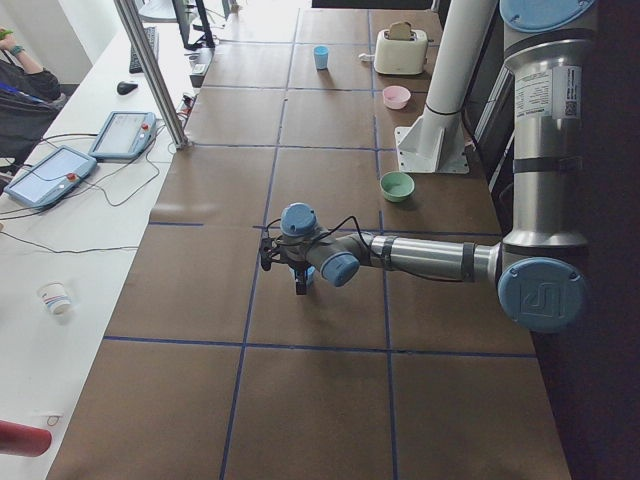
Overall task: Stack blue cups with both arms
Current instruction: 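Lower the left gripper onto the light blue cup and grasp it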
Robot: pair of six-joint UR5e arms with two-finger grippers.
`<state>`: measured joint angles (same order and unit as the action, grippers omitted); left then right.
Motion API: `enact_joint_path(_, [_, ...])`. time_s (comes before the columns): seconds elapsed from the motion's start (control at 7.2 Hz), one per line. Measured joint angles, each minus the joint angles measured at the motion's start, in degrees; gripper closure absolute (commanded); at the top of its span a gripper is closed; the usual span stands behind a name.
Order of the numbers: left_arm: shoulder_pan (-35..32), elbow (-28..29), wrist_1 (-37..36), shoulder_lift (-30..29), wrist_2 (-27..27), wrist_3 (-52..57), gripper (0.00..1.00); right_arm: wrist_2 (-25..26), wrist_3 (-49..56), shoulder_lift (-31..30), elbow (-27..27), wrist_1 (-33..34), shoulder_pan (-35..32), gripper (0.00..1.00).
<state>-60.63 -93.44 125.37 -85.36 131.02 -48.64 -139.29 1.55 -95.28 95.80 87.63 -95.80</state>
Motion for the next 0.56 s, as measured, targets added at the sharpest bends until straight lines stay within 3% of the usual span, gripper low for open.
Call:
enact_joint_path(0.14, [0.6, 0.7, 0.0, 0.0, 0.0, 0.0, 0.04, 0.0, 0.0, 0.0, 0.0, 0.0, 0.0, 0.0])
enact_joint_path(0.28, [0.9, 1.1, 0.0, -0.1, -0.1, -0.1, 0.57, 0.0, 0.0, 0.0, 0.0, 0.0, 0.0, 0.0])
enact_joint_path(0.42, [1.1, 1.3, 0.0, -0.1, 0.0, -0.4, 0.89, -0.1, 0.0, 0.0, 0.0, 0.0, 0.0, 0.0])
enact_joint_path(0.56, [1.2, 1.3, 0.0, -0.2, 0.0, -0.9, 0.93, -0.1, 0.0, 0.0, 0.0, 0.1, 0.0, 0.0])
